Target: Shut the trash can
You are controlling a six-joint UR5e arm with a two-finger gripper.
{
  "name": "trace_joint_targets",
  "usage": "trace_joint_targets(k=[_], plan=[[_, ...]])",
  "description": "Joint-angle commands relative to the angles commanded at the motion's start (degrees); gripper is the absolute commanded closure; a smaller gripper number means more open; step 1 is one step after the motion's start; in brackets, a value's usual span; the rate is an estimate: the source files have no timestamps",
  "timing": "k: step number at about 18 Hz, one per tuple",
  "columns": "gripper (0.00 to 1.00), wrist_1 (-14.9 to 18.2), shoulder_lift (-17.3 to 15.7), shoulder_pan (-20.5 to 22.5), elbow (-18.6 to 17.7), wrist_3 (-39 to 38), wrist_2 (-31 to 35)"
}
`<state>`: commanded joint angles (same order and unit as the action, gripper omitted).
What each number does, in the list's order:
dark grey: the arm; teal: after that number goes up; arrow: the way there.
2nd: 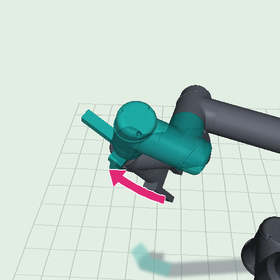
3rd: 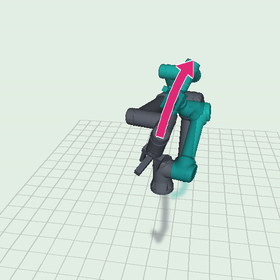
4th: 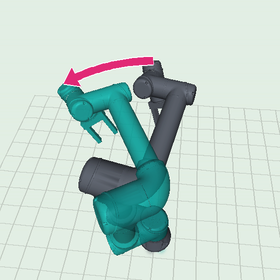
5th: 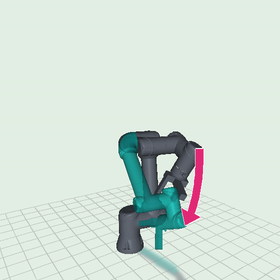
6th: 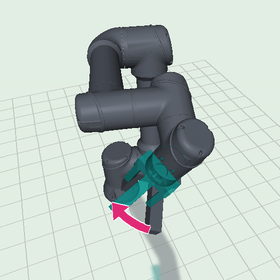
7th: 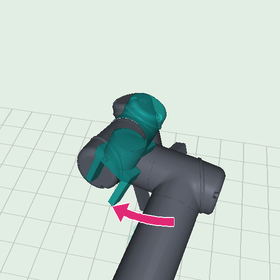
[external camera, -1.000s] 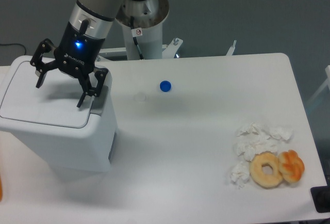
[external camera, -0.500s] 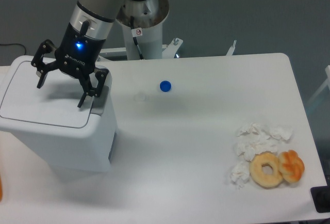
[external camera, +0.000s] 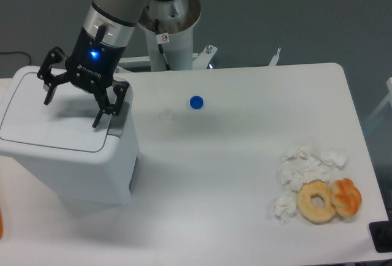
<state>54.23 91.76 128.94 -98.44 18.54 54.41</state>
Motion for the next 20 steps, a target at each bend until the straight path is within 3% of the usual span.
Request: trace_joint_targets(k=[13, 20], plan=[[0.0, -0.09, -0.35, 0.26, 0.96, 0.0, -0.62], [0.0, -0.44, -0.26, 9.57, 5.36, 1.31, 0.09]])
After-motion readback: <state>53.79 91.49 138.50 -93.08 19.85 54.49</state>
